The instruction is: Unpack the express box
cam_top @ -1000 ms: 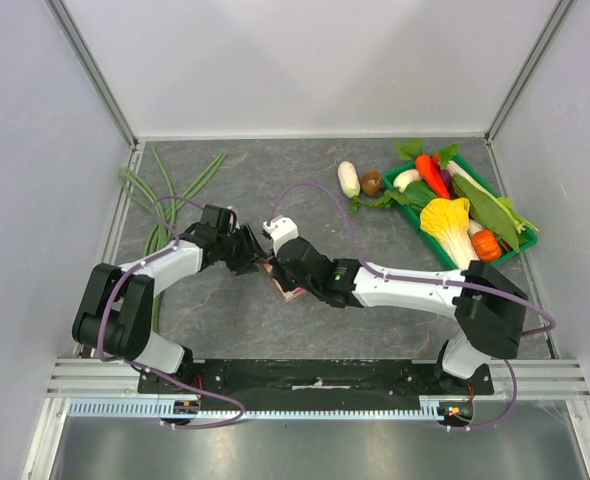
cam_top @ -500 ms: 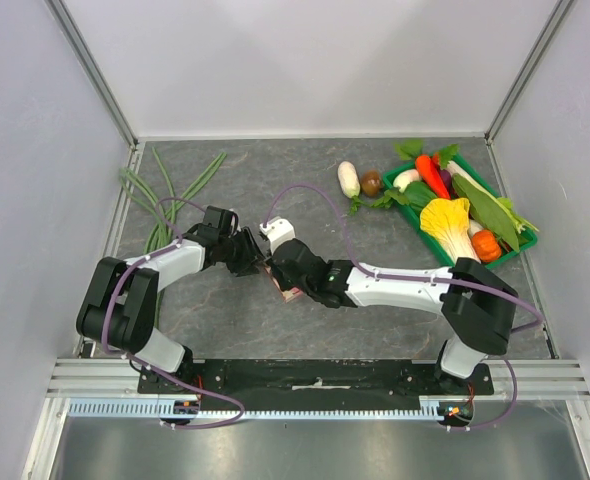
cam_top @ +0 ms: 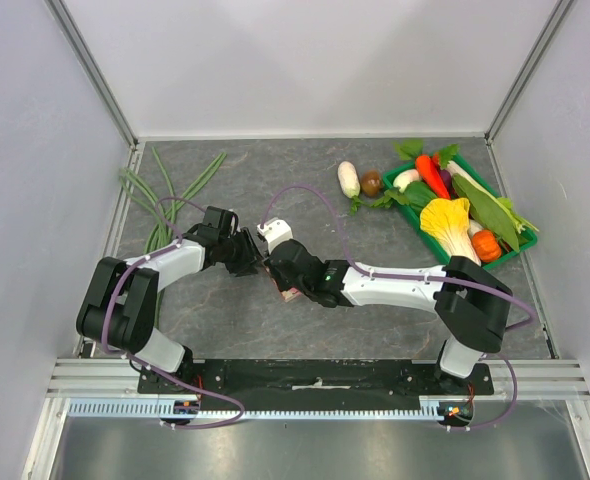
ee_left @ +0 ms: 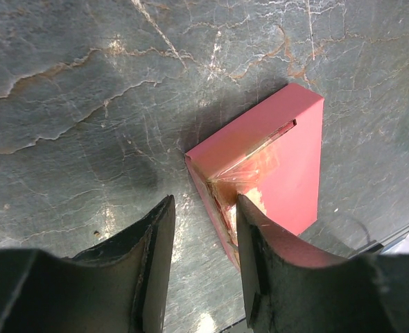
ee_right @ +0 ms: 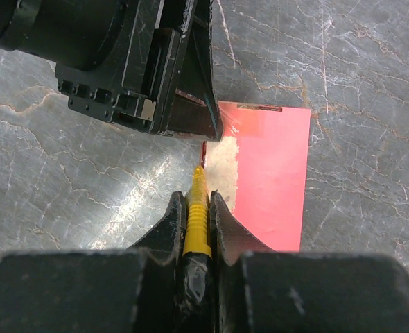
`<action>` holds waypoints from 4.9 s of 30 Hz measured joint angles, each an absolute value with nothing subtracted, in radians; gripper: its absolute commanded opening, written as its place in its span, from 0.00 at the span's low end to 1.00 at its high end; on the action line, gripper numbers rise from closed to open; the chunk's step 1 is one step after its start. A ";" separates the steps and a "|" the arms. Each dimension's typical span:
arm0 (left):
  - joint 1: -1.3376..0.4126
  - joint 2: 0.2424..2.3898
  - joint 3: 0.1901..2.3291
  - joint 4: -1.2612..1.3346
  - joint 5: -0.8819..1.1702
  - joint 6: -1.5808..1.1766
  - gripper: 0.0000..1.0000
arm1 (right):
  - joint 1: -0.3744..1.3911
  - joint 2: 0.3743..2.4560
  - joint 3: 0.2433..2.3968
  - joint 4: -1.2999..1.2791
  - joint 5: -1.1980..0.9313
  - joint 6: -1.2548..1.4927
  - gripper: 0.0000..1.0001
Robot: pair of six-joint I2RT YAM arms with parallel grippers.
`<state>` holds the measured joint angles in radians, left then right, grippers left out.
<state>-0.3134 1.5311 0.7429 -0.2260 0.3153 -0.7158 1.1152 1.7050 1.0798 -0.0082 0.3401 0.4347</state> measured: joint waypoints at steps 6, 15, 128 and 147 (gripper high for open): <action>-0.313 1.531 0.743 -0.226 0.315 -0.716 0.46 | 1.115 1.705 1.080 -0.009 0.342 0.434 0.00; -0.313 1.531 0.743 -0.226 0.315 -0.716 0.46 | 1.115 1.704 1.082 -0.009 0.349 0.433 0.00; -0.322 1.554 0.768 -0.250 0.324 -0.717 0.39 | 1.128 1.574 0.953 -0.161 0.284 0.495 0.00; -0.327 1.579 0.784 -0.252 0.354 -0.717 0.37 | 1.143 1.445 0.847 -0.155 0.300 0.513 0.00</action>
<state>-0.3267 1.5795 0.7837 -0.2523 0.3538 -0.7174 1.1435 1.4452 0.8474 -0.1547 0.3004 0.5125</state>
